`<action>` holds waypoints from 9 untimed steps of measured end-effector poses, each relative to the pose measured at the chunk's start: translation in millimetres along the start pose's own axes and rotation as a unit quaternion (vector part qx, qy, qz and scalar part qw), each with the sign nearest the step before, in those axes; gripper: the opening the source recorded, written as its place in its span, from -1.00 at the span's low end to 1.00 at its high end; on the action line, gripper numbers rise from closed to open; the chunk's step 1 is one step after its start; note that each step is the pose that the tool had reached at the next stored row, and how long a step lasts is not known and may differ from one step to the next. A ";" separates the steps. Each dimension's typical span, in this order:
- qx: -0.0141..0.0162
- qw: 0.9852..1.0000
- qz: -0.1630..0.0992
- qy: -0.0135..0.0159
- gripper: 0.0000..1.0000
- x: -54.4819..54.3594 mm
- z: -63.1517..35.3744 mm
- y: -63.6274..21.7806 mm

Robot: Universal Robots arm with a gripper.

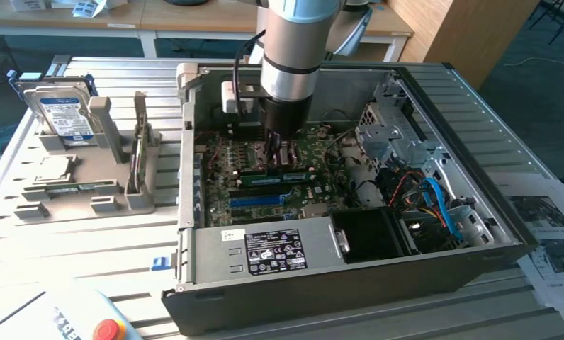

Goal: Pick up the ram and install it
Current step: 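Press down the ram until it locks into place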

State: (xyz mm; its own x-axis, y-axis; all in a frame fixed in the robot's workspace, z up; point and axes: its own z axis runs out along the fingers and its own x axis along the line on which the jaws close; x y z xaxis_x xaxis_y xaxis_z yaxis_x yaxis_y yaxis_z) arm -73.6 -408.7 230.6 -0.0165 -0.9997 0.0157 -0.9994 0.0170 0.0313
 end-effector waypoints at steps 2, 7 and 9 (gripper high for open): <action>0.000 1.000 0.000 0.000 -0.80 0.1 -4.0 0.2; 0.000 1.000 0.000 0.000 -0.80 0.3 -18.3 0.5; 0.000 1.000 0.000 0.000 -0.80 0.4 -24.3 0.6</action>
State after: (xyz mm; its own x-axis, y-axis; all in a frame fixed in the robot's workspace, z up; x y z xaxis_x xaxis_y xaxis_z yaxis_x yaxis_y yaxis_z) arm -73.4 -408.7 254.9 -0.0165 -0.9997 0.0158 -0.9994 0.0170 0.0313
